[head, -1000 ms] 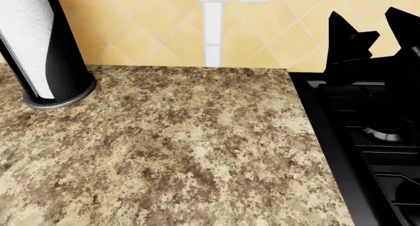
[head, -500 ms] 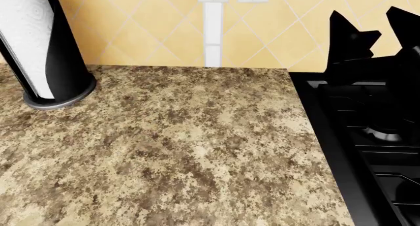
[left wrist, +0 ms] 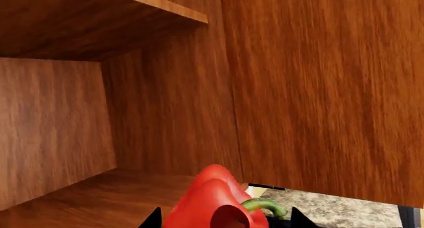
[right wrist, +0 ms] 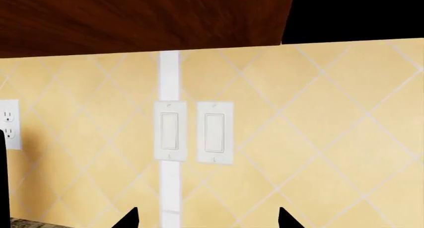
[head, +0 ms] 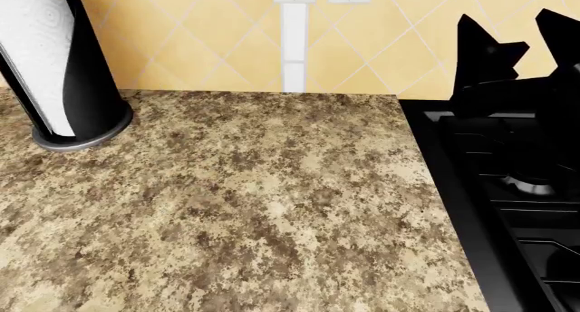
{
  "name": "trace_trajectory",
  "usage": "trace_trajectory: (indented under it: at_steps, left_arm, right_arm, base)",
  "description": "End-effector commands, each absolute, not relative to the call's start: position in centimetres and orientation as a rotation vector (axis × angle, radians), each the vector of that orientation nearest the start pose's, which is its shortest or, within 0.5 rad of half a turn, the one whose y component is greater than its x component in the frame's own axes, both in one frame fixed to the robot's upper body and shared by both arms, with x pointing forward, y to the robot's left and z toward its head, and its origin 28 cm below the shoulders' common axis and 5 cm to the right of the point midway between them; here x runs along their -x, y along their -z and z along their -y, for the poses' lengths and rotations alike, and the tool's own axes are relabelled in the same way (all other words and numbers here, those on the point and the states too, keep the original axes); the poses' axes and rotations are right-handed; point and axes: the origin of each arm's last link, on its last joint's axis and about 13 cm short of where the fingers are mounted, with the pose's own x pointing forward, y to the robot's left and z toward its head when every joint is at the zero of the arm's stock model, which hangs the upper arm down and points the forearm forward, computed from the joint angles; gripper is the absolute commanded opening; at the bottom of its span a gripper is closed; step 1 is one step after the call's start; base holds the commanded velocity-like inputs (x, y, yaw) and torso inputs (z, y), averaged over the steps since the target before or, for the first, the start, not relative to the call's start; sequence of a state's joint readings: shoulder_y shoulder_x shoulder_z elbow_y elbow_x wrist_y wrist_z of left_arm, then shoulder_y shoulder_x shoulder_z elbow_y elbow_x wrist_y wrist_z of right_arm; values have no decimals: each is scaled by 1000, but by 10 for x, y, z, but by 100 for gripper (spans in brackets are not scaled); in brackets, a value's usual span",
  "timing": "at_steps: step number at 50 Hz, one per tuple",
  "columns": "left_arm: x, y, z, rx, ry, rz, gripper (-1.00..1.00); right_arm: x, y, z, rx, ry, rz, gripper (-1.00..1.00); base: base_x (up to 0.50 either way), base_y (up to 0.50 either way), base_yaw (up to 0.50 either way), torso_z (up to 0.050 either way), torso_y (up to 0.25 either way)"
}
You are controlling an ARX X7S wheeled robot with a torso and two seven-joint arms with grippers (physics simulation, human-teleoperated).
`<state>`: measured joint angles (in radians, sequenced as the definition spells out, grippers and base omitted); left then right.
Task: Pick the pickle, bell pepper from the counter and place them in the cabinet. Then close the cabinet.
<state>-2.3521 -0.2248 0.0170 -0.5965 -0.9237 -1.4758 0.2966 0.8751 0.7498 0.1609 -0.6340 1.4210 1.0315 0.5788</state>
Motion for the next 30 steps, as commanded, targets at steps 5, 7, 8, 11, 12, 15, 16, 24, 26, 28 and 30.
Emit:
trace_trajectory:
  at_steps: [5, 7, 8, 11, 12, 15, 16, 24, 26, 28, 30]
  left_arm:
    - [-205, -594, -240, 63, 831, 502, -100]
    - [-207, -596, -243, 53, 792, 525, -100]
    - [-208, -597, -244, 45, 769, 537, -100]
    - [-211, -597, -248, 31, 713, 545, -100]
    - [-213, -597, -250, 33, 689, 540, -100]
    - [-219, -596, -254, 40, 633, 513, -100]
    - [-221, -595, -255, 45, 616, 506, -100]
    - [-235, -590, -263, 96, 492, 451, -100]
    - [-239, -589, -265, 109, 468, 440, -100]
    - [-242, -588, -266, 107, 445, 425, -100]
    - [-245, -587, -268, 109, 431, 411, -100]
  right_arm:
    - [-208, -304, 172, -29, -193, 287, 100]
    - [-208, -304, 172, -29, -193, 288, 100]
    - [-208, -304, 172, -28, -193, 289, 100]
    - [-208, -304, 172, -28, -193, 289, 100]
    - [-208, -304, 172, -29, -193, 289, 100]
    - [-208, -304, 172, -28, -194, 289, 100]
    - [-208, -304, 171, -28, -194, 289, 100]
    - [-207, -305, 171, -28, -193, 288, 100]
    - [-207, -305, 171, -29, -193, 288, 100]
    - [-207, -305, 171, -29, -193, 288, 100]
    - [-208, -304, 172, -29, -192, 288, 100]
  base:
    - [0, 0, 0, 0, 0]
    - [0, 0, 0, 0, 0]
    - [0, 0, 0, 0, 0]
    - [0, 0, 0, 0, 0]
    - [0, 0, 0, 0, 0]
    - [0, 0, 0, 0, 0]
    - [0, 0, 0, 0, 0]
    - [0, 0, 0, 0, 0]
    - [0, 0, 0, 0, 0]
    - [0, 0, 0, 0, 0]
    - [0, 0, 0, 0, 0]
